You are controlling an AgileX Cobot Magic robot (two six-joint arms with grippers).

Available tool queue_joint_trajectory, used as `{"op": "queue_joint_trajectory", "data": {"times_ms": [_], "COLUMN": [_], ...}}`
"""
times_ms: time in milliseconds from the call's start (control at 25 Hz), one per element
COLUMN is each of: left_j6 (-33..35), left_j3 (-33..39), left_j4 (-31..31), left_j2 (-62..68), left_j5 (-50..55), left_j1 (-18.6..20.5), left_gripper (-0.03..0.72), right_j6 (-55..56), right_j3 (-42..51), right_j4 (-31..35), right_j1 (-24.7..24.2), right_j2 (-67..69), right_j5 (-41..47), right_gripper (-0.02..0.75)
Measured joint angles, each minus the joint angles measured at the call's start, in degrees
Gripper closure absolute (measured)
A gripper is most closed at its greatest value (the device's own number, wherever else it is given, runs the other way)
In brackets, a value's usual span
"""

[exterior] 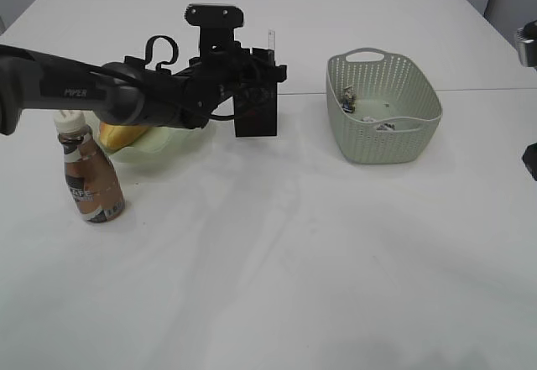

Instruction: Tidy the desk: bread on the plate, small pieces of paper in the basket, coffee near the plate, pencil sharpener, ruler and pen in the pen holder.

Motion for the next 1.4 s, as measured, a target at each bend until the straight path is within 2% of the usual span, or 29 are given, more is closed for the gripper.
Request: {"op": "queue_joint_trajectory", "data": {"times_ms": [280,560,760,880,1000,1240,1400], "left_j6": [4.60,5.30,5.30,5.30,5.39,5.39,3.40], "left_j3": [0.00,0.00,0.00,0.00,0.00,0.00,0.00], "left_j4": [0.00,0.00,0.00,0.54,2.65,7.82,9.86], "left_j2": [-4.20,-9.12,-16.34,-21.73,-26.81,-36.58,-42.32], "left_j5": [1.62,5.85,18.22,29.02,38.37,55.20,66.29], "left_j1": [0.32,2.02,3.03,4.04,5.44,7.36,7.98], "left_gripper": [0.349,0.349,0.349,0.348,0.344,0.289,0.283], "right_j6": [-1.75,-2.85,-2.85,-2.85,-2.90,-4.28,-8.27], "right_j3": [0.00,0.00,0.00,0.00,0.00,0.00,0.00], "right_j4": [-0.39,-0.01,1.59,2.42,3.55,4.98,9.24], "right_j1": [0.00,0.00,0.00,0.00,0.00,0.00,0.00], "right_j2": [0.00,0.00,0.00,0.00,0.00,0.00,-1.32], "right_j5": [0.00,0.00,0.00,0.00,0.00,0.00,0.00], "right_gripper": [0.336,0.336,0.336,0.336,0.336,0.336,0.336]}}
